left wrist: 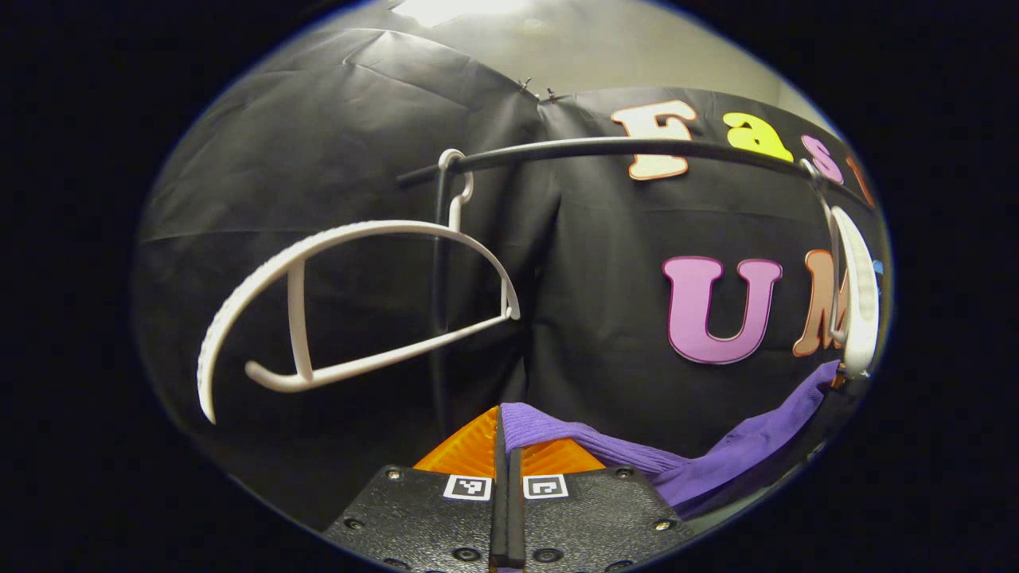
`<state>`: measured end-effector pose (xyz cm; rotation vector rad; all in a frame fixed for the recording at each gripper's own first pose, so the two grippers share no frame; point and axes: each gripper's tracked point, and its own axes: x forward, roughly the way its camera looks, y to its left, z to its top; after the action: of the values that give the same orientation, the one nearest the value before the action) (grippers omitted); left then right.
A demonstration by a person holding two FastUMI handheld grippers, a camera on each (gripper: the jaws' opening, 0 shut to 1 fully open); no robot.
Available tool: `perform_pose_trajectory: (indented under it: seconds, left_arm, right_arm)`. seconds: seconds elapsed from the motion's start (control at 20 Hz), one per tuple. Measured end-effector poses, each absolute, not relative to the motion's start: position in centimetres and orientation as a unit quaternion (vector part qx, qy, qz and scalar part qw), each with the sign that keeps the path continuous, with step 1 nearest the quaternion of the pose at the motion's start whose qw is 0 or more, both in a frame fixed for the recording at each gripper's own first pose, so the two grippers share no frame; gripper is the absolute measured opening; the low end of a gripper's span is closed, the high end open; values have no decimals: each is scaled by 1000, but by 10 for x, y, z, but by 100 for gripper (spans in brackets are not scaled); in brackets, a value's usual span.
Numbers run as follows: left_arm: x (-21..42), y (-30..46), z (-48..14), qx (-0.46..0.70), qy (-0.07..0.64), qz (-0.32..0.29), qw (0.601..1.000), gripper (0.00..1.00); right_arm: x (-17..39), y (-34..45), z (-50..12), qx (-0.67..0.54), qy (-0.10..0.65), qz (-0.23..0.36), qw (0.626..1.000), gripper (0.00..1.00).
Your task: Grasp the clothes on the hanger with both hands and then place them into the laundry hamper below.
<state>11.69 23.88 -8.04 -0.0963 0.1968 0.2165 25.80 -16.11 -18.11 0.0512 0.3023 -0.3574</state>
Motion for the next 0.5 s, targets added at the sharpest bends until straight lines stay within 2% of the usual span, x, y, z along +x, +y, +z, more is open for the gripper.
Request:
perform_pose_trajectory:
  seconds: [0.5]
  left_arm:
    - [78, 186, -131, -42, 152, 67, 985, 0]
  right_arm:
    - [204, -99, -207, 11, 186, -112, 976, 8]
